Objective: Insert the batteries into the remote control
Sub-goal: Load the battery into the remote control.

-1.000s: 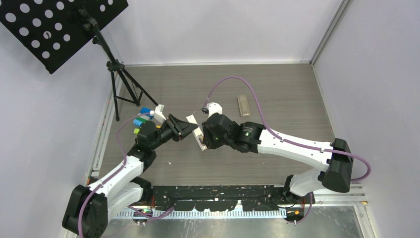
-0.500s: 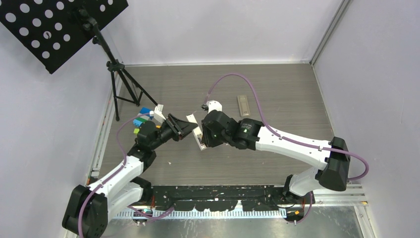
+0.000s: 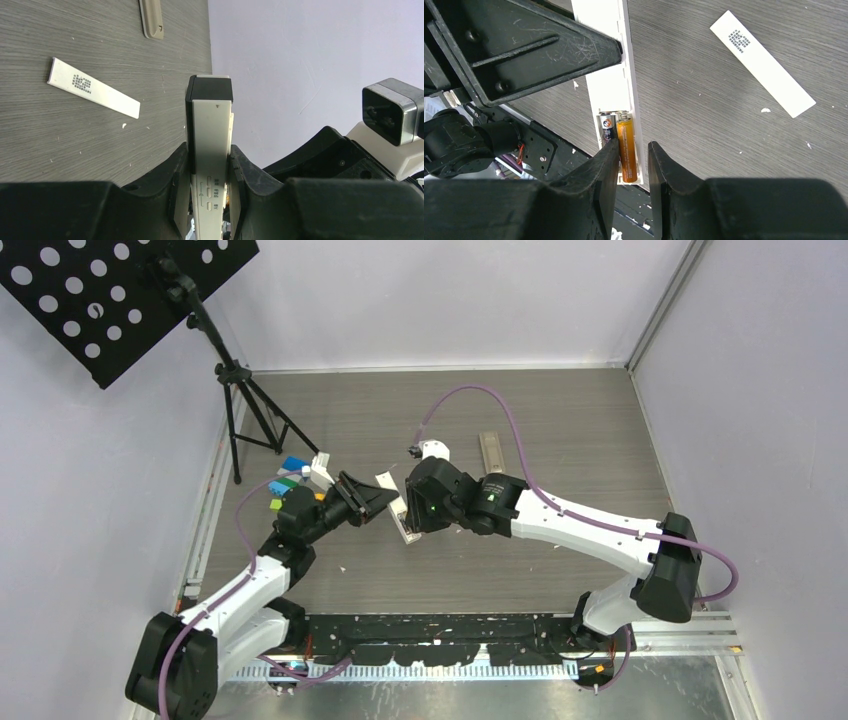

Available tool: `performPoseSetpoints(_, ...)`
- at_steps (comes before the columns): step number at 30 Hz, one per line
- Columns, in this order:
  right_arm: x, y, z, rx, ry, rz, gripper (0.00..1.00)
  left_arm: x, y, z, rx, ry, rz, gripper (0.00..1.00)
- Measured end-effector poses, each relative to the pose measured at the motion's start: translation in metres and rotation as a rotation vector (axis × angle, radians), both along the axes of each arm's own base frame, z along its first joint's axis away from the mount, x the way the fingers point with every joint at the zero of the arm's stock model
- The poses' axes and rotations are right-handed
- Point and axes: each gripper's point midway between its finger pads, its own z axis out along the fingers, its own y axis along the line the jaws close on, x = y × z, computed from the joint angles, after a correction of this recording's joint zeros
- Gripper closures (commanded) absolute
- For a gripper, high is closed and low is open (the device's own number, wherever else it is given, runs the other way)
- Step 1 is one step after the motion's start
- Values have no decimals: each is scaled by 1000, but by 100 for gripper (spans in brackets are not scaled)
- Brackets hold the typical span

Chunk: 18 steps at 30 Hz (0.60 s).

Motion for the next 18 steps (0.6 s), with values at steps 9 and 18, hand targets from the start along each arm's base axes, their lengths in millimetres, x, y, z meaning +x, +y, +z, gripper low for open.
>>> performPoseSetpoints(9, 0, 0, 0, 11, 16, -3, 60, 0, 0, 1, -2, -4, 1, 100)
performPoseSetpoints(18, -4, 7, 2, 67, 56, 8, 54, 0, 0, 3, -7, -13, 3, 100)
